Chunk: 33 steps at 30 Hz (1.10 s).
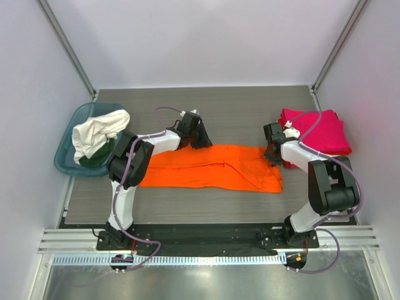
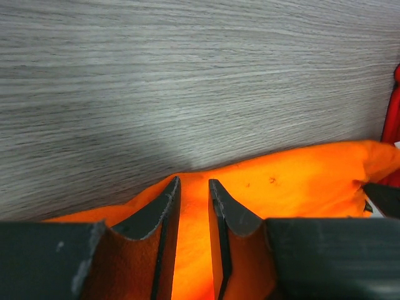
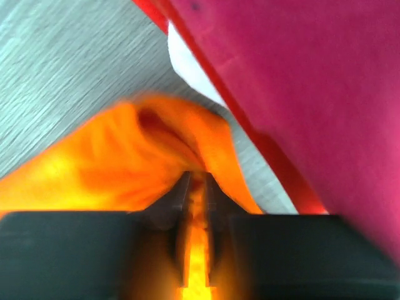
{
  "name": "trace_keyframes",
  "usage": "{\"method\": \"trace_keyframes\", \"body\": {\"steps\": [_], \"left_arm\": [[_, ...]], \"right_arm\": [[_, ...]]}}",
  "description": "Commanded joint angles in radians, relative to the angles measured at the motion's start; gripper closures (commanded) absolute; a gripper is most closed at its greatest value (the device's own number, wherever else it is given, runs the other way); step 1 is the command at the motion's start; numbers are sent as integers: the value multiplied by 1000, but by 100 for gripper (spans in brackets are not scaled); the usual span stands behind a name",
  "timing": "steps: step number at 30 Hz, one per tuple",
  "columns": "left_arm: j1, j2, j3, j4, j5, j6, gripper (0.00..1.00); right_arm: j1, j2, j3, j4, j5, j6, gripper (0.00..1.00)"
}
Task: Fold and stack the t-shirts
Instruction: Fold the tshirt
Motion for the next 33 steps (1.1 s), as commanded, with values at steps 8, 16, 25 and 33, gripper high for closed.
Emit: {"method": "trace_keyframes", "body": {"steps": [8, 16, 25, 33], "left_arm": [[-16, 7, 44, -62, -11, 80, 74], [-75, -10, 75, 10, 0, 148, 73], [-84, -30, 43, 142, 84, 158, 71], [-86, 53, 81, 211, 264, 83, 71]], "right_arm": [[46, -266, 36, 2, -165, -238, 53], [98, -184, 47, 130, -557, -310, 47], [99, -56, 14, 251, -734, -304, 46], [108, 25, -13, 326, -746, -316, 47]]}}
